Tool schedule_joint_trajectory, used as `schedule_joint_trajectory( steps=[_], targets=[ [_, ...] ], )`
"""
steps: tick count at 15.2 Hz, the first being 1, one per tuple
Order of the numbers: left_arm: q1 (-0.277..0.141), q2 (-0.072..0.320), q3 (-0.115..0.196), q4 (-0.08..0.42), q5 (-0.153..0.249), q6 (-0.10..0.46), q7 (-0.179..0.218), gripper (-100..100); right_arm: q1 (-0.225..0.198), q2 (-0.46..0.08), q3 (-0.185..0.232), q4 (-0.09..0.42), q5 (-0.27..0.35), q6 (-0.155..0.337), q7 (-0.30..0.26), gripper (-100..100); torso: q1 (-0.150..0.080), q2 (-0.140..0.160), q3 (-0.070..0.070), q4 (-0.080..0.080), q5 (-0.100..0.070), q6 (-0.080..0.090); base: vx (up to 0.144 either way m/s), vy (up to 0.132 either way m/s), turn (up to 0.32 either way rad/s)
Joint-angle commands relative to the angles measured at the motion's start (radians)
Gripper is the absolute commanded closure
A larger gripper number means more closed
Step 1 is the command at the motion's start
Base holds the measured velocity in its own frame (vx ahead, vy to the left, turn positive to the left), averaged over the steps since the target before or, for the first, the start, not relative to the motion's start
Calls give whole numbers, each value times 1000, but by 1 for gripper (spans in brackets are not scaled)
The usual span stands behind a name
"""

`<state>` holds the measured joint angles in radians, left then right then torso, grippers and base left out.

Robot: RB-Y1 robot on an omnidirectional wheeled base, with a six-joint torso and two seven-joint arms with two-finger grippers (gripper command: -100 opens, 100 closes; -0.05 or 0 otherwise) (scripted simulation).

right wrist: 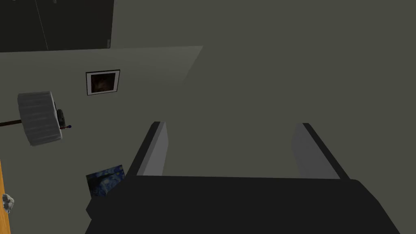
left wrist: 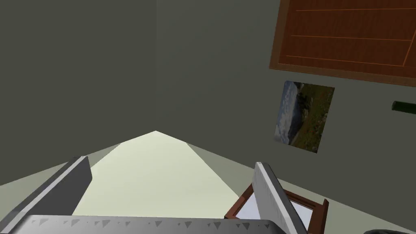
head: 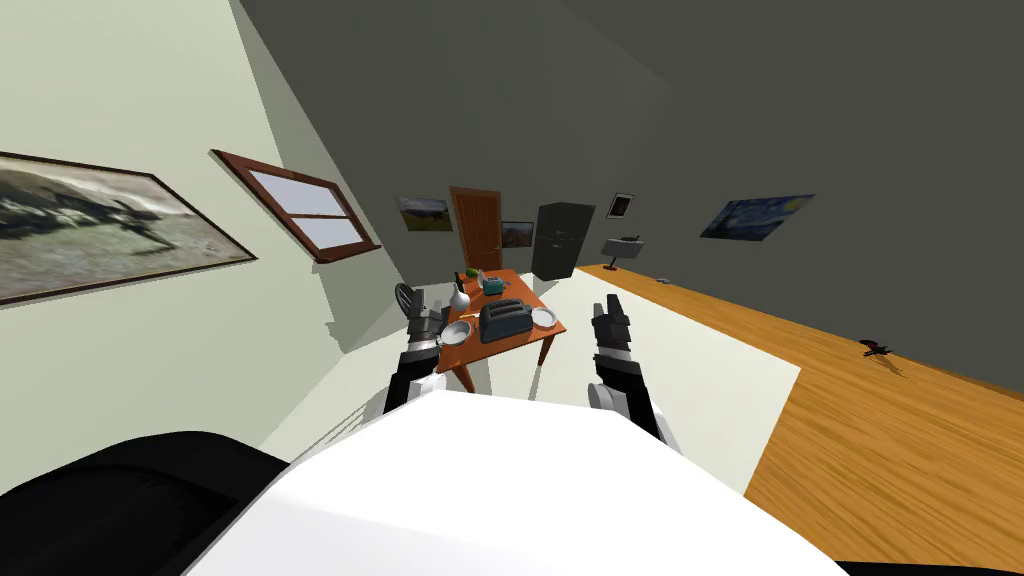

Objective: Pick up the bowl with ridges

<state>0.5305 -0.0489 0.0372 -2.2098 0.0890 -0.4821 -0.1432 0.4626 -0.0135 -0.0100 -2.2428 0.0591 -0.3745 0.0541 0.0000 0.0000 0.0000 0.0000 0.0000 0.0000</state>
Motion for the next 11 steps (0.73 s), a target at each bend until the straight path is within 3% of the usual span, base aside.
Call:
schedule_joint_trajectory(
  steps=[1,3,4,7,11],
  targets=[
    [0,33,3,3,2,11,1,-100,0,0,0,0,0,0,0,0,0,0,0,0,0,0,-1,4,-39],
    [0,82,10,12,7,37,3,-100,0,0,0,0,0,0,0,0,1,0,0,0,0,0,-5,20,-83],
    [0,84,10,12,7,37,3,-100,0,0,0,0,0,0,0,0,2,0,0,0,0,0,-11,30,-73],
    [0,157,27,32,20,102,8,-100,0,0,0,0,0,0,0,0,3,1,0,0,1,0,-12,43,-134],
    [-1,196,42,49,31,160,12,-100,0,0,0,0,0,0,0,0,5,1,1,0,1,1,-15,54,-148]
  ],
)
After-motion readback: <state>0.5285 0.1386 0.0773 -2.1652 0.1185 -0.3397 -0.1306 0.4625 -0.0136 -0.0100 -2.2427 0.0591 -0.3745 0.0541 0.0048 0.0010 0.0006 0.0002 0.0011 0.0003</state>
